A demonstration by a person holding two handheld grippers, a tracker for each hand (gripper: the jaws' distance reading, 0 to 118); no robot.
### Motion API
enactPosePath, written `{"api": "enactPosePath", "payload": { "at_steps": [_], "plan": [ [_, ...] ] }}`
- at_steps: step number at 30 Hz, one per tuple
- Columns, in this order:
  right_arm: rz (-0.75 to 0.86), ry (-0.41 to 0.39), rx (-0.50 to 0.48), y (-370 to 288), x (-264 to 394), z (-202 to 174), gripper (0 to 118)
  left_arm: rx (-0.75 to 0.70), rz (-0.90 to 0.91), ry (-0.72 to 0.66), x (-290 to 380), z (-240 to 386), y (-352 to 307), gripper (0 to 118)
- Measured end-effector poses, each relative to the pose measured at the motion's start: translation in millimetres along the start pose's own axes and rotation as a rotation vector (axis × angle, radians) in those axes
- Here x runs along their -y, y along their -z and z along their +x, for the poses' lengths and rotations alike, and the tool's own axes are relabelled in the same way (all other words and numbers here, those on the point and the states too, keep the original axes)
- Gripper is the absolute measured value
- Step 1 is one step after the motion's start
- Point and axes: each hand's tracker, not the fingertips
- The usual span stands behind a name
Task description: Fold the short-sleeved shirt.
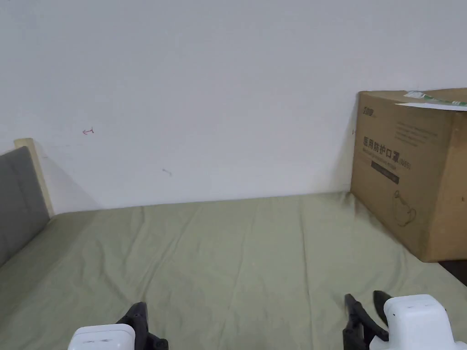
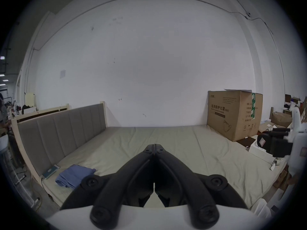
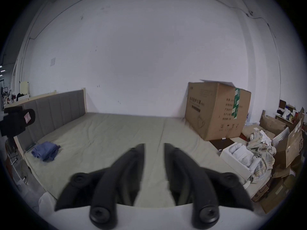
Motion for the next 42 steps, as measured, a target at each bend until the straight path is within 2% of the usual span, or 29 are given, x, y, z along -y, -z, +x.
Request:
{"api": "enactPosePath", "payload": {
  "at_steps": [2, 3, 5, 6, 7, 9, 10, 12, 16, 20, 24, 27, 30, 33, 37, 42],
  "plan": [
    [0.013, 0.000, 0.008, -2, -4, -1, 89, 0.003, 0.017, 0.008, -1, 0, 0, 0],
    [0.030, 0.003, 0.010, -3, -5, -1, 104, -0.003, 0.025, 0.014, -2, 0, 0, 0],
    [0.070, 0.000, 0.009, -6, -6, -1, 106, -0.017, 0.017, 0.027, -6, 1, 2, 7],
    [0.066, -0.006, 0.007, -4, -7, -2, 107, -0.017, 0.019, 0.025, -6, 0, 2, 21],
    [0.063, -0.013, 0.005, -3, -8, -2, 108, -0.017, 0.016, 0.023, -7, -1, 4, 44],
    [0.058, -0.020, 0.002, -2, -8, -3, 108, -0.009, -0.035, 0.017, -7, -4, 9, 112],
    [0.056, -0.017, 0.000, 0, -8, -3, 108, -0.004, -0.048, 0.004, -6, -4, 13, 118],
    [0.051, -0.003, -0.005, 1, -7, -3, 108, 0.001, -0.025, -0.020, -5, -5, 8, 118],
    [0.035, 0.010, -0.011, 8, -7, 0, 108, -0.036, -0.146, -0.047, -15, -1, 18, 118],
    [0.020, 0.018, -0.009, 12, -6, 1, 108, 0.048, -0.217, -0.110, -19, -9, 27, 118],
    [0.004, 0.007, -0.009, 18, -8, 3, 108, -0.057, -0.335, -0.073, -25, -1, 28, 115],
    [-0.013, 0.029, -0.011, 20, -7, 3, 108, -0.027, -0.279, -0.098, -20, 1, 24, 115],
    [-0.028, 0.043, -0.019, 22, -6, 4, 108, -0.104, -0.293, -0.037, -24, 7, 25, 115],
    [-0.042, 0.025, -0.035, 26, -4, 3, 108, -0.093, -0.309, -0.029, -25, 8, 27, 115],
    [-0.053, 0.005, -0.034, 29, -1, -1, 108, -0.068, -0.332, -0.116, -25, 6, 32, 115],
    [-0.059, -0.008, -0.033, 29, 1, -2, 108, -0.098, -0.324, -0.058, -21, 8, 32, 115]
  ]
}}
